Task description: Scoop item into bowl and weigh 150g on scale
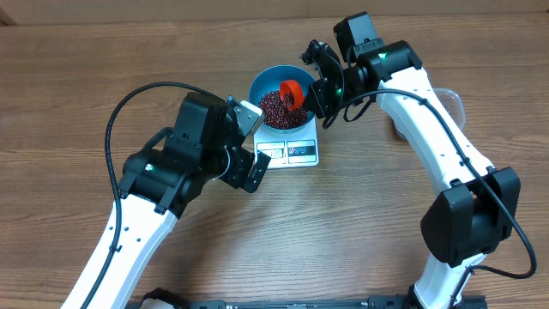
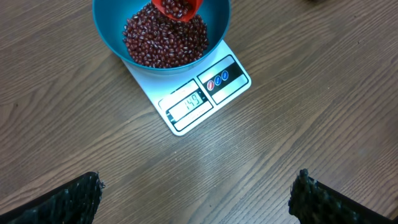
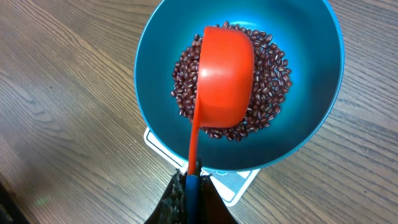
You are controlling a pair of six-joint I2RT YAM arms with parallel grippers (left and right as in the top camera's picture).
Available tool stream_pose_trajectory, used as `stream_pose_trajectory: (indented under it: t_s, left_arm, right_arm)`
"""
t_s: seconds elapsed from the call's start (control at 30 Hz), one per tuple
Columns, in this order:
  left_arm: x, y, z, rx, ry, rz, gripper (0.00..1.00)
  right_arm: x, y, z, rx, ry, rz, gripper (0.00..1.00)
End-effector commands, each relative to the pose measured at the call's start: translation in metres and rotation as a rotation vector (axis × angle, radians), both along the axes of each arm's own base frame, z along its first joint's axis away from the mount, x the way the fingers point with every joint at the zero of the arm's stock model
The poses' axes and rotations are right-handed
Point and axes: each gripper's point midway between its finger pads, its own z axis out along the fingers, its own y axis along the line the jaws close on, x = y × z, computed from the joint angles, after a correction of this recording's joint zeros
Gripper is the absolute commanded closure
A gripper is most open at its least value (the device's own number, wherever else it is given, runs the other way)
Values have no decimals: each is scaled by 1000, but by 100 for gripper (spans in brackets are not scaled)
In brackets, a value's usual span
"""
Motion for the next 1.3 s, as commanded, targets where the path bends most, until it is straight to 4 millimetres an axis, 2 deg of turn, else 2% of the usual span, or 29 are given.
stream_pose_trajectory:
  t_s: [0.0, 0.6, 0.73, 0.83, 1.0, 1.13, 1.27]
  left_arm:
    - [-1, -1, -4, 3, 10, -20, 0]
    - [-1, -1, -4, 3, 10, -20, 0]
    - [-1, -1, -4, 3, 10, -20, 0]
    - [-1, -1, -4, 3, 10, -20, 0]
    - [-1, -1, -4, 3, 10, -20, 0]
    - [-1, -1, -4, 3, 10, -20, 0]
    - [-1, -1, -4, 3, 10, -20, 0]
  right_arm:
    - [4, 2, 13, 9, -37, -2, 96]
    - [2, 3, 13, 17, -23, -4, 96]
    - [-6, 16, 24, 146, 33, 19, 96]
    - [-6, 13, 35, 247, 66, 23, 96]
    - [2, -16, 52, 402, 115, -22, 96]
    - [9, -57, 57, 439, 142, -116, 96]
    - [6, -102, 69, 434, 112, -181, 96]
